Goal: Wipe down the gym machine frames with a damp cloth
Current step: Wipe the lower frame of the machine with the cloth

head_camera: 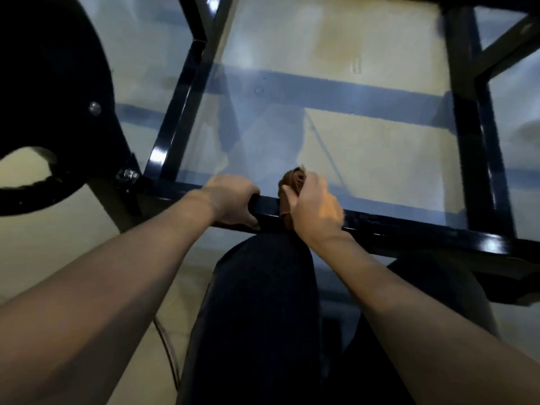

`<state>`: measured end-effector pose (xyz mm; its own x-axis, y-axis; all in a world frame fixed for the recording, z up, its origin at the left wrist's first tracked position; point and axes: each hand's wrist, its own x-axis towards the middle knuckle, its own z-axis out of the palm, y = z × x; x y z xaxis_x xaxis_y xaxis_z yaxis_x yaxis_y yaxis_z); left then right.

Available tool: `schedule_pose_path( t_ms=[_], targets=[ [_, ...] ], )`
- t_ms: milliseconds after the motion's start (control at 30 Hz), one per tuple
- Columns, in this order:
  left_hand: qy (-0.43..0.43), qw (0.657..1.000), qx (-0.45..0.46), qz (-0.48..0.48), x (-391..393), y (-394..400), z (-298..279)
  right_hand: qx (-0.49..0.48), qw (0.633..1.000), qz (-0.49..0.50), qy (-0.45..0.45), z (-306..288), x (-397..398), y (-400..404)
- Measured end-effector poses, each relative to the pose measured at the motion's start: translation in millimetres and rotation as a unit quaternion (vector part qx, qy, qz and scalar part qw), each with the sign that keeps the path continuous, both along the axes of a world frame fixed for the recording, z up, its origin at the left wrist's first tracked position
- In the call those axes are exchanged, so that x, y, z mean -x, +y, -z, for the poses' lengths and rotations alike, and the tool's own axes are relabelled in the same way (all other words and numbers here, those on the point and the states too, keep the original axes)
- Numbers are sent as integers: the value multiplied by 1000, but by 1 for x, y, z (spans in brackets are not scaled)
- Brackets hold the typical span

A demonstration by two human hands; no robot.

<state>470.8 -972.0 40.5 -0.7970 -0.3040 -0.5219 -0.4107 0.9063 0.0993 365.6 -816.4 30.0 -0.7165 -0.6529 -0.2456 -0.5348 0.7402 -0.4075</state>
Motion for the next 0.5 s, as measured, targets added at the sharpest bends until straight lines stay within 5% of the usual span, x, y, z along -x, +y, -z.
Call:
schedule_pose_path(
  t_ms=[200, 500],
  targets=[
    [-40, 999, 27, 4, 8, 2, -6, -24, 998, 9, 50, -6, 25, 38],
    [70, 995, 38, -67, -22, 21, 16, 35, 998, -42, 27, -3, -18, 4]
  ],
)
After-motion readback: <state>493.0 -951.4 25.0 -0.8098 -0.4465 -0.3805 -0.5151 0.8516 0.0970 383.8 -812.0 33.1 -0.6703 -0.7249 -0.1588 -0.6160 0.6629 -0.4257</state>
